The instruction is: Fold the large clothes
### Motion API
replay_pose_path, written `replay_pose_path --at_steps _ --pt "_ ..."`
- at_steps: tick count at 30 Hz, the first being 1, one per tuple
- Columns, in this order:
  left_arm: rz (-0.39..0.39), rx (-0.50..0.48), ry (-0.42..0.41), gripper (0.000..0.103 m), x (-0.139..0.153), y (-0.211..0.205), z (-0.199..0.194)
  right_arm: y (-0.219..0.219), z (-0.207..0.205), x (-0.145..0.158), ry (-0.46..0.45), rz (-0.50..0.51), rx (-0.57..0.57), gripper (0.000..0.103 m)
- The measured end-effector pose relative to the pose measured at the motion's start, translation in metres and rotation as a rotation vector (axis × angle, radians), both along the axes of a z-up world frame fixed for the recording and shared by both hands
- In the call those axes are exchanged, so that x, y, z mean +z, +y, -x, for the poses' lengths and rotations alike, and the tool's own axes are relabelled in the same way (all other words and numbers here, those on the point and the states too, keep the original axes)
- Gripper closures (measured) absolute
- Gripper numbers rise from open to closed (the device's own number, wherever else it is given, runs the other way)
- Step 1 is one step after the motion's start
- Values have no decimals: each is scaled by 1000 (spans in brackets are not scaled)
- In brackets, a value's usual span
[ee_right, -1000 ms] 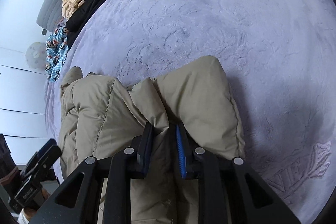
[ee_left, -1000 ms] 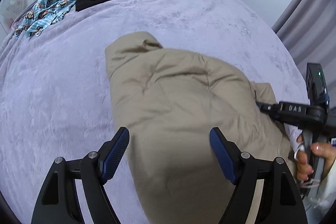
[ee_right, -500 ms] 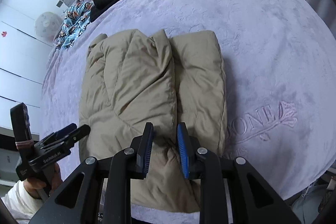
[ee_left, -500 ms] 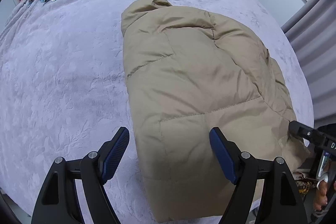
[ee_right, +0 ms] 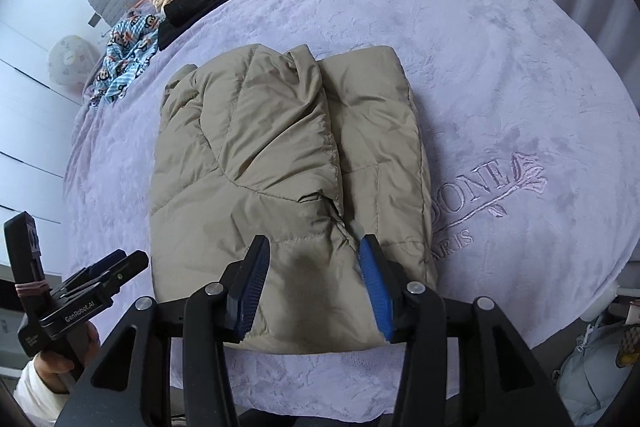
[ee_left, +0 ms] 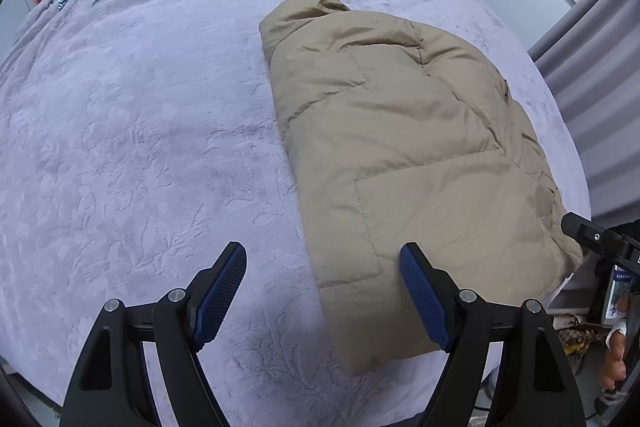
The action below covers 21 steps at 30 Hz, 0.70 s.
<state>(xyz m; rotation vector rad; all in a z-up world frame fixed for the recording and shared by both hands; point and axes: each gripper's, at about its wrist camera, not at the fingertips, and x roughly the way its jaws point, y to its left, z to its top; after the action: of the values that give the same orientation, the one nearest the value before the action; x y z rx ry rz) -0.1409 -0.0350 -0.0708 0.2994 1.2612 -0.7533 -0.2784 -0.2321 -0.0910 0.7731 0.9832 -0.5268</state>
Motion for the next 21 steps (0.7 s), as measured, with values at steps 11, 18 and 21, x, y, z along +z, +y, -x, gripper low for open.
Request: replay_pose_path --at_steps 11,18,21 --pt "-43 44 -8 0 -4 27 -14 17 -8 13 1 19 -2 41" --pt "-72 111 -1 0 -3 14 -27 -14 -22 12 8 -12 47 39" --pt "-76 148 10 0 -1 3 -32 -34 -29 10 17 -21 64 39"
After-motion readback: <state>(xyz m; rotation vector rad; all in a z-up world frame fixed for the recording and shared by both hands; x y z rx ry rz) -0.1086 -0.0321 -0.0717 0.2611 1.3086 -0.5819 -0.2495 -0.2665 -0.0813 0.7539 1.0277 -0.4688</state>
